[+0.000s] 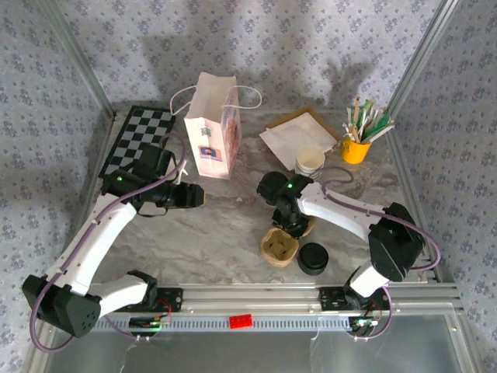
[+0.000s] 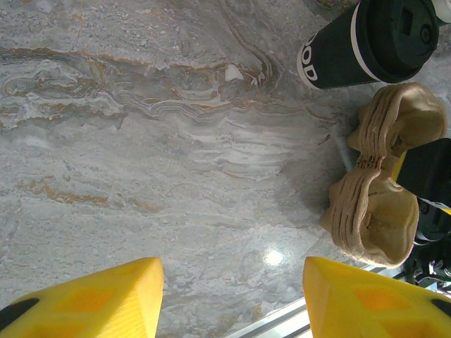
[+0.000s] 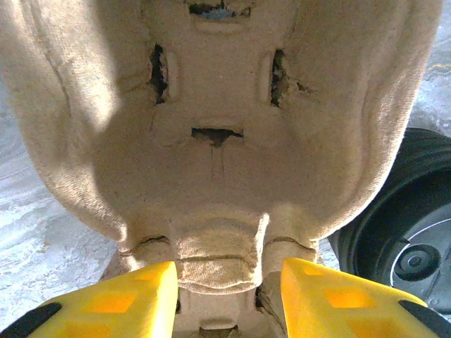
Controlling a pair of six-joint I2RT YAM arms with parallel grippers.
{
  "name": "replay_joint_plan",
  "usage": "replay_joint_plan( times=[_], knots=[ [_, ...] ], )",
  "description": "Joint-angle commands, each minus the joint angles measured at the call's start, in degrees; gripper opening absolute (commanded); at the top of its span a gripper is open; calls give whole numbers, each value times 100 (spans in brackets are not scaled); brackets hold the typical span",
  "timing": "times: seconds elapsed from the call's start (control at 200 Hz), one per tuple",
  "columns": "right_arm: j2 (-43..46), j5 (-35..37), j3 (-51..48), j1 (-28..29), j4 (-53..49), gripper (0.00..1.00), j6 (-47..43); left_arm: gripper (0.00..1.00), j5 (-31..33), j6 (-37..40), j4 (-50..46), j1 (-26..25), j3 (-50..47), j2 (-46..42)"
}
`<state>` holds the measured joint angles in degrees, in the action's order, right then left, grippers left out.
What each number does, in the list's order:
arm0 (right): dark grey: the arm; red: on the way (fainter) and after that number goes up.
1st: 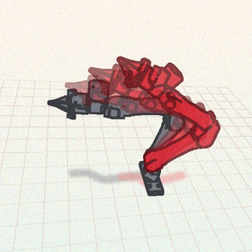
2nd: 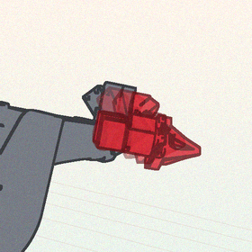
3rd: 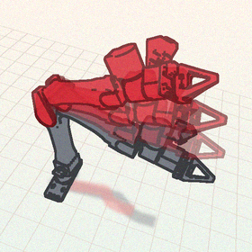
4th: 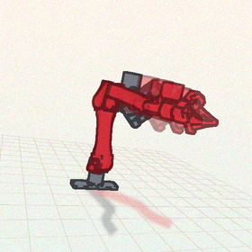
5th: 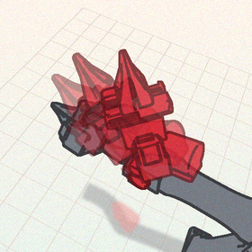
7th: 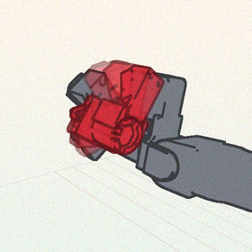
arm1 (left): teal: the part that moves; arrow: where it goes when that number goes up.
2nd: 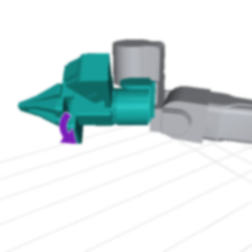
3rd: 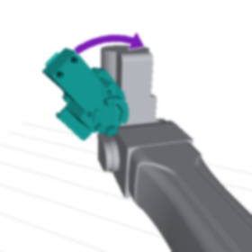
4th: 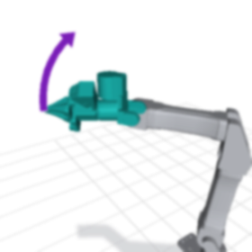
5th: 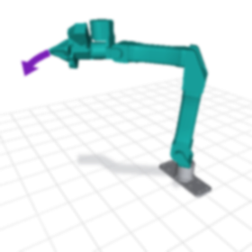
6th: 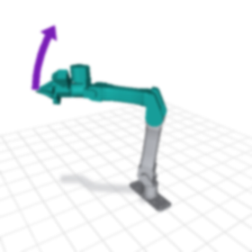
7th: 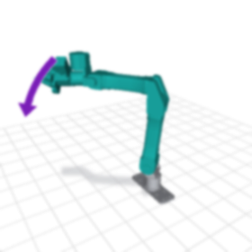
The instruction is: Pack the takeout coffee
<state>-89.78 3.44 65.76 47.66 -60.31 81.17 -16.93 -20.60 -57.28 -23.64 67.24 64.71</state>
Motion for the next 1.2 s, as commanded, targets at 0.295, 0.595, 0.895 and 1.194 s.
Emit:
replay_joint_plan(
  times=[0.295, 0.595, 0.895, 1.194],
  knots=[
    [-145, -99, -115, -21, 29, 45, -167, 55, 23, 7, -117, -18, 103, -20],
    [-53, 11, 58, -14, -149, 33, -257, 55, 23, -5, -104, -13, 96, -34],
    [314, 226, 209, 15, -574, 32, -404, 55, 23, -23, -108, -17, 114, -46],
    [531, -11, 656, 63, -1037, 32, -1291, 55, 23, -49, -160, -17, 121, -72]
  ],
)
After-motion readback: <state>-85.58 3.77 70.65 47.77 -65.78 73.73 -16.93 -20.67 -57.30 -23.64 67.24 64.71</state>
